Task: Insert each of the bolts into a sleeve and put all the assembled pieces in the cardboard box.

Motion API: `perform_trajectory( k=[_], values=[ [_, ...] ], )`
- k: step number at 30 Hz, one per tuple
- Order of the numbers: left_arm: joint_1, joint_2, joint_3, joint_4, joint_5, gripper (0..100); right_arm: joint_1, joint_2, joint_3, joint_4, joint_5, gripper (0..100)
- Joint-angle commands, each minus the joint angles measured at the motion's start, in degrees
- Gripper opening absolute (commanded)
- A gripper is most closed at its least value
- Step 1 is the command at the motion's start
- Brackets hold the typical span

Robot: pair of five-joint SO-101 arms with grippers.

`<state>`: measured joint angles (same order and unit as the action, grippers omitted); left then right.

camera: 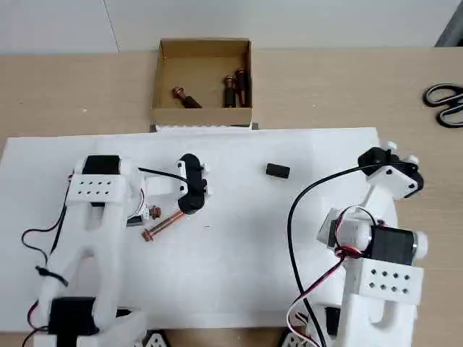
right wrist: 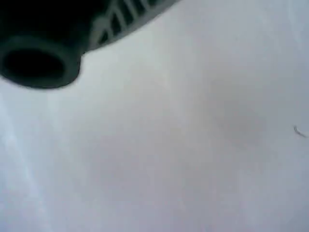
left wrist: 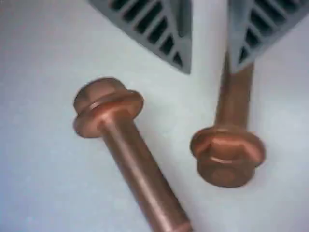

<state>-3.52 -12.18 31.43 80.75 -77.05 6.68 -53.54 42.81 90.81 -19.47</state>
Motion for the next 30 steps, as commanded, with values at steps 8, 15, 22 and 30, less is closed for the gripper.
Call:
perform_trajectory(
  k=[8, 15, 22, 30],
  values=[
    [-2.99, 6.68, -4.26, -6.42, -14.86, 6, 0.57, -1.01, -0.26, -0.84, 0.62, 0.2],
    [-2.64, 10.55, -6.02, -6.42, -14.86, 6, 0.57, -1.01, -0.26, -1.01, 0.62, 0.2],
    [-2.55, 11.34, -5.93, -3.6, -15.03, 6, 0.57, -0.75, -0.26, -1.1, 0.62, 0.2],
    [-1.05, 12.4, -5.05, -5.19, -15.03, 6, 0.48, -0.84, -0.26, -1.1, 0.35, 0.2]
  ],
)
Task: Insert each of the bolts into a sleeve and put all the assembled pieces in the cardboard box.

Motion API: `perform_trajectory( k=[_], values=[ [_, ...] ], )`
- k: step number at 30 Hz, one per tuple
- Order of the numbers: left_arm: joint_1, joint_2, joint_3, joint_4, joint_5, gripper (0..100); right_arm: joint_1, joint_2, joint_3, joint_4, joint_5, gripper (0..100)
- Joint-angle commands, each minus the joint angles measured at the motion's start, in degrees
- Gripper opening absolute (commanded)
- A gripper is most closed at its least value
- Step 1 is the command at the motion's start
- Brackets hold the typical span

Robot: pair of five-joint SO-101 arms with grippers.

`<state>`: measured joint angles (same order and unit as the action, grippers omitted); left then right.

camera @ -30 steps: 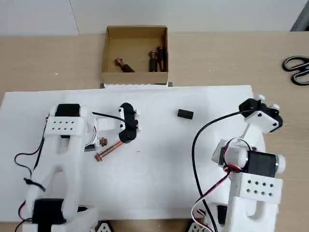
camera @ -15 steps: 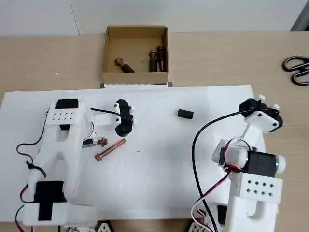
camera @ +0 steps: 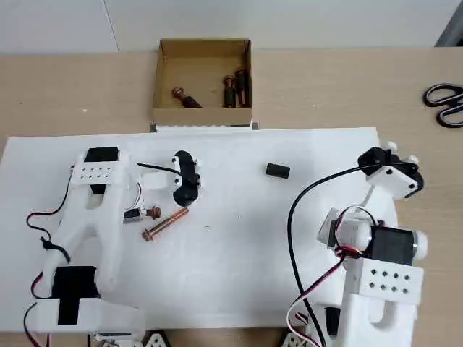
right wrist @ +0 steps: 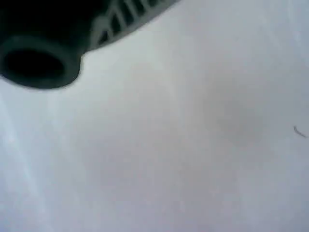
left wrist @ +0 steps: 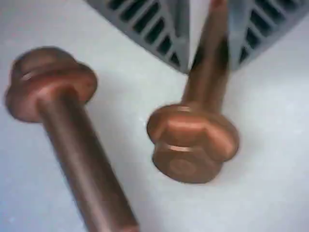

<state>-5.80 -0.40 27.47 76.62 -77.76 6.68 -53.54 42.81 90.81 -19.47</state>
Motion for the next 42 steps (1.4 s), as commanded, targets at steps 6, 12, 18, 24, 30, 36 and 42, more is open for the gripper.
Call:
perform_trajectory(
  k=[6, 12, 18, 24, 30, 36, 42],
  values=[
    [2.99, 4.84, -1.1, -1.05, -14.15, 6, 0.4, -0.92, -0.26, -1.01, 0.53, 0.3],
    [3.08, 5.63, -1.1, -1.05, -14.15, 6, 0.4, -0.92, -0.26, -1.1, 0.53, 0.3],
    [3.08, 5.71, -0.66, -1.76, -14.15, 5, 0.4, -0.92, -0.26, -1.1, 0.53, 0.3],
    [2.99, 5.36, 1.71, -5.45, -14.15, 0, 0.31, -1.01, -0.44, -1.1, 0.53, 0.3],
    [3.08, 5.01, -3.3, -3.52, -9.41, 0, 0.22, -1.01, -0.88, -1.1, 0.53, 0.3],
    [3.16, 5.01, -17.89, 9.05, -7.21, 0, 0.22, -1.01, -6.86, 0.13, 0.62, 0.2],
    [3.16, 5.01, -31.43, 17.93, 0.79, 0, -4.26, -1.01, -11.96, 4.79, 0.62, 0.2]
  ],
)
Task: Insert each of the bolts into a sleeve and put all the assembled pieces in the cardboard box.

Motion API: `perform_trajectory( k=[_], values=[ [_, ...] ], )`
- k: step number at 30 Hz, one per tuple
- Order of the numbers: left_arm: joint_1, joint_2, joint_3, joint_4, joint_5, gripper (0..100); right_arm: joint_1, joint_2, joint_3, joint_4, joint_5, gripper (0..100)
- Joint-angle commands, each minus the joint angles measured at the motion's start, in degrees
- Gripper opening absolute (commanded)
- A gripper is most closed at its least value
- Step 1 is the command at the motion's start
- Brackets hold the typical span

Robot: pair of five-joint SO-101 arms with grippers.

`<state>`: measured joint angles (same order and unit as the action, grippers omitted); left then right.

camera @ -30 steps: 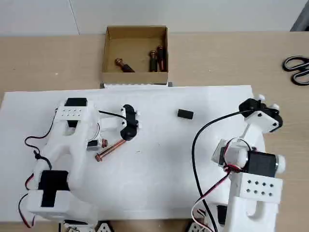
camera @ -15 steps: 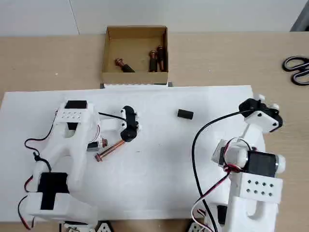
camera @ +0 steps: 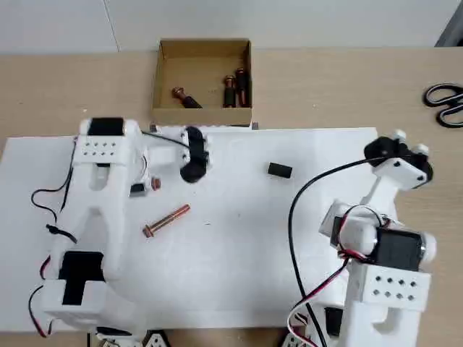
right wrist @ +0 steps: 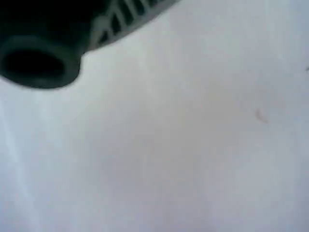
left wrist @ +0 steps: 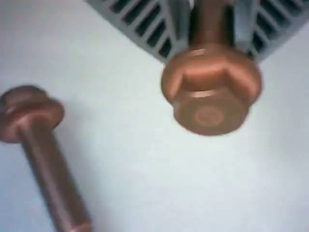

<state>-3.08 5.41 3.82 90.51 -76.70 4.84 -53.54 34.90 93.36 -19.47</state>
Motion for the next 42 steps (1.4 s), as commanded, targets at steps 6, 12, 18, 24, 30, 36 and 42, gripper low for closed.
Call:
perform_trajectory(
  k=[6, 12, 18, 24, 30, 36, 42],
  values=[
    [0.44, -0.97, -19.47, 9.85, 8.62, 0, -4.88, -2.07, -9.32, 5.05, 0.97, 0.2],
    [1.93, -12.31, -23.25, 9.85, 22.59, 0, -4.79, -12.53, -9.58, 5.05, 8.44, 0.2],
    [8.53, -27.78, -16.92, 9.85, 39.3, 0, -4.79, -22.64, -8.62, 4.62, 16.18, 0.2],
    [10.81, -38.51, -9.45, 7.03, 57.14, 0, -4.79, -24.92, -4.31, 1.01, 16.88, 0.2],
    [10.81, -44.4, -2.86, 4.4, 63.03, 0, -6.81, -24.92, 4.75, -9.54, 16.62, 0.2],
    [10.99, -56.62, 7.96, -9.14, 71.56, 0, -17.63, -29.76, 10.55, -12.0, 16.53, 0.2],
    [10.99, -74.64, 30.81, -24.0, 87.21, 0, -23.25, -42.24, 24.18, -15.96, 16.88, 0.2]
  ],
)
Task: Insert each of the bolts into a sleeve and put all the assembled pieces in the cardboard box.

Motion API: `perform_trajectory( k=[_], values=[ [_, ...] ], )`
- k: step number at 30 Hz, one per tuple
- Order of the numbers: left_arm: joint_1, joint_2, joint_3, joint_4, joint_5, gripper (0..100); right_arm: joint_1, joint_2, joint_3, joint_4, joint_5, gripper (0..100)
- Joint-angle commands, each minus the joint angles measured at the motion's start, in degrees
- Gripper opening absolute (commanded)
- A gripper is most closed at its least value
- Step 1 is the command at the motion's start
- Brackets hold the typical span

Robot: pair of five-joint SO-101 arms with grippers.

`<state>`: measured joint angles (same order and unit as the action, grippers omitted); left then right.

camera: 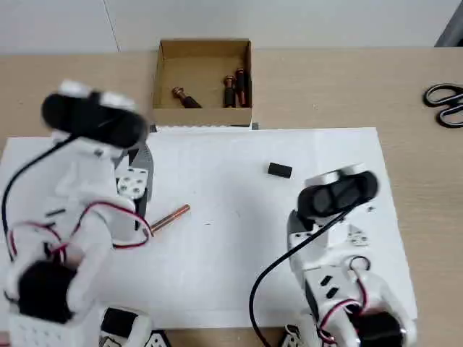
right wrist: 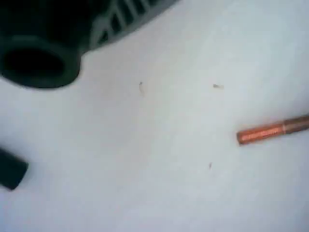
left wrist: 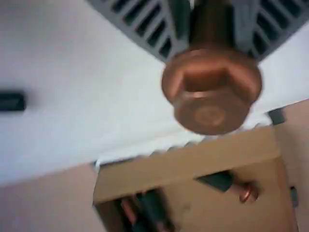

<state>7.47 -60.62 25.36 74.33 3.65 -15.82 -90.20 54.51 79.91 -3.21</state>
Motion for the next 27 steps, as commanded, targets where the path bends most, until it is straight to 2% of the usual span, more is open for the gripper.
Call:
perform_trajectory(
  k=[1, 5, 10, 12, 17, 27],
  values=[
    [0.44, -12.13, 12.97, -9.85, 9.93, 0, -3.74, -7.78, 6.77, -3.12, 0.7, 0.2],
    [0.53, -25.32, 26.51, -16.53, 18.29, 0, -9.01, -14.2, 14.15, -5.41, 0.7, 0.2],
    [0.97, -37.71, 38.46, -16.88, 27.78, 0, -14.55, -13.14, 17.67, -11.12, 0.7, 0.2],
    [3.16, -41.76, 41.54, -16.88, 31.91, 0, -17.89, -13.14, 19.87, -13.67, 0.79, 0.2],
    [10.46, -43.25, 42.59, -17.05, 32.79, 0, -25.8, -13.14, 24.62, -20.0, 3.69, 0.2],
    [14.42, -43.43, 41.54, -17.05, 32.79, 0, -27.38, -13.14, 27.43, -29.05, 9.49, 0.2]
  ],
)
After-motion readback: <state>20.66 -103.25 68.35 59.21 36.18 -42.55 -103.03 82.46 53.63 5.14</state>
